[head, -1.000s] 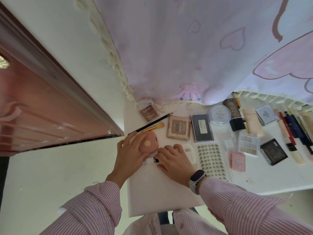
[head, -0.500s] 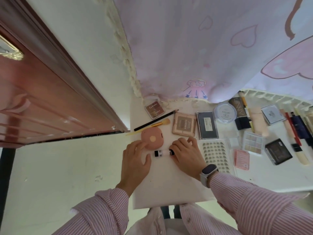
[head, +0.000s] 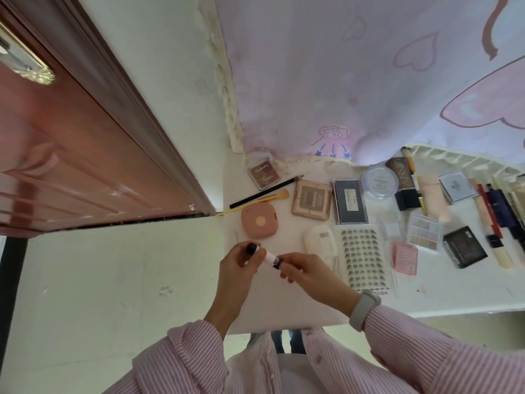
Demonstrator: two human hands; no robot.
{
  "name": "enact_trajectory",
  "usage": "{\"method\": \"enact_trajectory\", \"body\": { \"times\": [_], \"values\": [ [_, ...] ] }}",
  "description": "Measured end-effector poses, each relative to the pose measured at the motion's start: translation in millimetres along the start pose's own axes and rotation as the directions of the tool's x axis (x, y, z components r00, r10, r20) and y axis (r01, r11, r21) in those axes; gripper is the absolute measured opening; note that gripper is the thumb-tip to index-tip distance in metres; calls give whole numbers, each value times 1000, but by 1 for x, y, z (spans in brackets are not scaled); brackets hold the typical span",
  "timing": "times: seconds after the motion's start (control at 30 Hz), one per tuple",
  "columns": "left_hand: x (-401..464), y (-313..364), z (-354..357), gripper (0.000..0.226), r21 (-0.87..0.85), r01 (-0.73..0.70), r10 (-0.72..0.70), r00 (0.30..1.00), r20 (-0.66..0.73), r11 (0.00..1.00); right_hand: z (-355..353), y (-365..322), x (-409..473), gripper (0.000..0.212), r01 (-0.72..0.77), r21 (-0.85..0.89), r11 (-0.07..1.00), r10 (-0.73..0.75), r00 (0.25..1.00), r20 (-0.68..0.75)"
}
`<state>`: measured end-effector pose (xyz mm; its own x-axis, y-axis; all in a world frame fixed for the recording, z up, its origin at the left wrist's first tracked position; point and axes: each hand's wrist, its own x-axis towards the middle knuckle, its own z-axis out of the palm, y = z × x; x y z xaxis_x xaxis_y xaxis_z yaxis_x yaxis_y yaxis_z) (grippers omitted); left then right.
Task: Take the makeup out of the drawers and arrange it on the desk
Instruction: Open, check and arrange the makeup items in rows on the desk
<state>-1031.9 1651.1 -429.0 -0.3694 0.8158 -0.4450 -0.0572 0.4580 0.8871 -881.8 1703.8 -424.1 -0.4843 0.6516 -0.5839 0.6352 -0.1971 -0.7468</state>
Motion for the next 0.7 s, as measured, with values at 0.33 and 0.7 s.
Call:
{"method": "enact_trajectory", "body": {
  "times": [0.33, 0.7],
  "values": [
    [-6, 1, -7, 40, 309, -115, 22, 957, 288, 944, -11, -5, -6, 17, -55, 245, 968, 101, 979, -180],
    [-16, 17, -1, 23, 371, -143, 96, 985, 143, 917, -4, -33, 5, 17, 37, 119, 992, -20, 990, -136]
  ]
}}
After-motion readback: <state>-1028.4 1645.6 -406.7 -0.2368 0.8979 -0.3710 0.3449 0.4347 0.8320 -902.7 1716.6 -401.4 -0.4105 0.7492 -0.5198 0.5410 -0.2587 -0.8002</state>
